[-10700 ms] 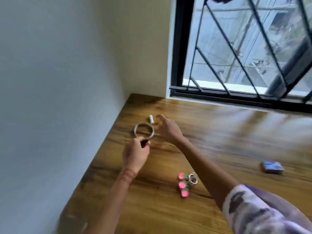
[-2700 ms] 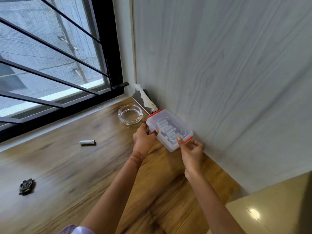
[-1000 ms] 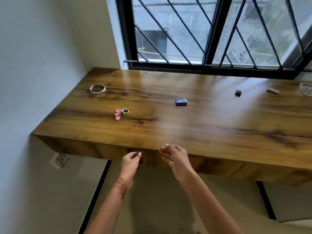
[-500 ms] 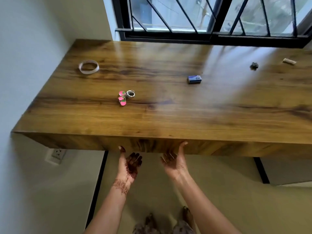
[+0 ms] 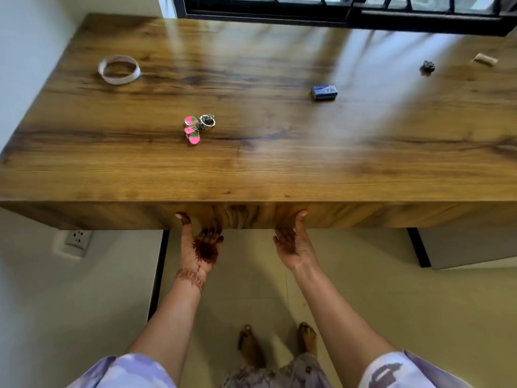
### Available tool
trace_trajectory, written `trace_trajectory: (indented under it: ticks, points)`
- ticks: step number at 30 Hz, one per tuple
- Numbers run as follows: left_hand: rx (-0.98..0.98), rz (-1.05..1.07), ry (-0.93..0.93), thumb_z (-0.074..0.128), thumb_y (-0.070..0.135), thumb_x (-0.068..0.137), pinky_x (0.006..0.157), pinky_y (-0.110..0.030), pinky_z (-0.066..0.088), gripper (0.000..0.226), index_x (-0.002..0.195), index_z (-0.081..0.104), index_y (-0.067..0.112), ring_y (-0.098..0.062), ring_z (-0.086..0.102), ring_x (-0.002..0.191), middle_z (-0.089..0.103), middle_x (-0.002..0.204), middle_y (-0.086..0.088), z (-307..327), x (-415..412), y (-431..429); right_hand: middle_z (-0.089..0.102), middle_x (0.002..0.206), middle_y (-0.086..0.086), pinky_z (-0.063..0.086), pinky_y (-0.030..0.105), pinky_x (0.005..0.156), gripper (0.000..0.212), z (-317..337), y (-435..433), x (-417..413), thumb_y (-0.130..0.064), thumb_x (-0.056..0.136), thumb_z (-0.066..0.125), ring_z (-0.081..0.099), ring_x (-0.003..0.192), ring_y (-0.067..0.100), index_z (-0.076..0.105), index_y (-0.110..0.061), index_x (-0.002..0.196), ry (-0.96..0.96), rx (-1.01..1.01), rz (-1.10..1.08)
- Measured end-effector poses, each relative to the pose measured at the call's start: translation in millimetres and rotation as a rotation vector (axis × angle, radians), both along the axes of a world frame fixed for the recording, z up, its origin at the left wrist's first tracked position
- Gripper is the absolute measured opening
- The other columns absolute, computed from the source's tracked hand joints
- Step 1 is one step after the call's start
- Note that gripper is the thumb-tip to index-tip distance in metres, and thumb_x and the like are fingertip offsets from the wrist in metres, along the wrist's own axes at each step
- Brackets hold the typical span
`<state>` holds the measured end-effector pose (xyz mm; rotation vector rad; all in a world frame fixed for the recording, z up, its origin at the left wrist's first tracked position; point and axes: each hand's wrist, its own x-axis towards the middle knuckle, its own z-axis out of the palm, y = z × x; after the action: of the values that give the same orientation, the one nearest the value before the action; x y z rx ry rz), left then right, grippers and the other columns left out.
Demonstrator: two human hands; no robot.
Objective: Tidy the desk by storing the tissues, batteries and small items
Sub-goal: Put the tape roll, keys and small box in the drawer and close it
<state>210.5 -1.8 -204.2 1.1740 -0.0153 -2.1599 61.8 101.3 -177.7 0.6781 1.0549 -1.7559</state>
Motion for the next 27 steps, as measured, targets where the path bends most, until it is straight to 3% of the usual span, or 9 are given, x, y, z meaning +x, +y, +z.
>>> trace_trajectory:
  ticks: [3,8,10,12,15,17,19,23,27]
  points:
    - [-0.028,-0.006,-0.010,0.087,0.057,0.007,0.106,-0.036,0.032,0.154,0.141,0.029,0.007,-0.024,0.044,0.127,0.044,0.139,-0.011,2.7,7.7,7.1,0.046,0.136,0.012,0.020,0.037,0.115,0.148,-4.2,7.5,5.1,-0.047,0.003,0.089,0.041,0.129,0.024,0.037,-0.002,0.134,0.033,-0.005,0.002]
    - [-0.048,-0.021,-0.044,0.085,0.059,0.002,0.111,-0.037,0.028,0.162,0.143,0.025,0.004,-0.024,0.037,0.134,0.034,0.148,-0.012,-4.5,24.7,25.6,0.038,0.144,0.014,0.018,0.036,0.116,0.161,-14.2,27.7,16.0,-0.048,-0.007,0.087,0.037,0.133,0.024,0.032,-0.002,0.137,0.032,-0.009,0.020]
    - [-0.060,-0.033,-0.060,0.083,0.065,0.017,0.108,-0.035,0.029,0.146,0.139,0.031,0.006,-0.023,0.039,0.133,0.039,0.143,-0.009,2.8,25.6,32.0,0.041,0.142,0.013,0.020,0.036,0.114,0.159,-14.4,35.7,19.8,-0.050,-0.006,0.086,0.040,0.131,0.024,0.032,-0.002,0.137,0.060,-0.011,0.036]
    - [-0.076,-0.117,-0.155,0.060,0.073,0.063,0.109,-0.034,0.029,0.105,0.139,0.032,0.007,-0.023,0.041,0.131,0.040,0.143,-0.007,9.0,23.6,38.9,0.048,0.135,0.013,0.025,0.036,0.112,0.151,-8.9,43.1,24.2,-0.057,0.000,0.085,0.045,0.126,0.024,0.037,-0.003,0.133,0.105,-0.012,0.067]
    - [-0.380,-0.419,-0.583,0.037,0.053,0.092,0.101,-0.034,0.038,0.058,0.128,0.049,0.010,-0.027,0.054,0.118,0.055,0.130,-0.011,28.0,20.6,56.0,0.058,0.123,0.011,0.038,0.037,0.105,0.099,3.5,52.4,33.0,-0.063,0.047,0.075,0.056,0.113,0.024,0.048,-0.007,0.124,0.259,0.105,0.185]
    - [-0.780,-0.503,-0.979,0.055,0.030,0.091,0.088,-0.028,0.043,0.029,0.110,0.062,0.009,-0.025,0.060,0.104,0.066,0.108,-0.010,41.7,23.7,69.8,0.064,0.113,0.010,0.047,0.032,0.093,0.046,8.8,61.0,41.0,-0.047,0.080,0.059,0.061,0.101,0.021,0.055,-0.013,0.110,0.524,0.283,0.241]
    - [-1.212,-0.440,-1.215,0.059,0.016,0.088,0.085,-0.027,0.045,0.024,0.109,0.062,0.006,-0.023,0.060,0.101,0.066,0.106,-0.011,57.8,24.7,78.8,0.065,0.103,0.004,0.050,0.026,0.084,0.020,19.1,72.4,44.2,-0.033,0.088,0.056,0.060,0.096,0.018,0.056,-0.018,0.102,1.073,0.423,0.266]
    - [-1.786,-0.430,-1.439,0.048,0.022,0.088,0.104,-0.037,0.039,0.038,0.120,0.055,0.005,-0.024,0.049,0.121,0.059,0.123,-0.011,65.0,21.2,66.8,0.051,0.129,0.008,0.032,0.031,0.111,0.038,19.7,75.8,22.5,-0.024,0.087,0.055,0.040,0.129,0.019,0.050,-0.007,0.121,2.091,0.480,0.413]
    - [-1.820,-0.815,-1.638,0.065,0.028,0.080,0.117,-0.040,0.014,0.067,0.135,0.040,-0.003,-0.034,0.036,0.134,0.044,0.140,-0.021,50.8,22.1,55.8,0.031,0.148,0.016,0.016,0.041,0.114,0.070,15.3,73.7,3.0,-0.047,0.090,0.040,0.019,0.141,0.027,0.030,0.000,0.140,2.213,0.820,0.900]
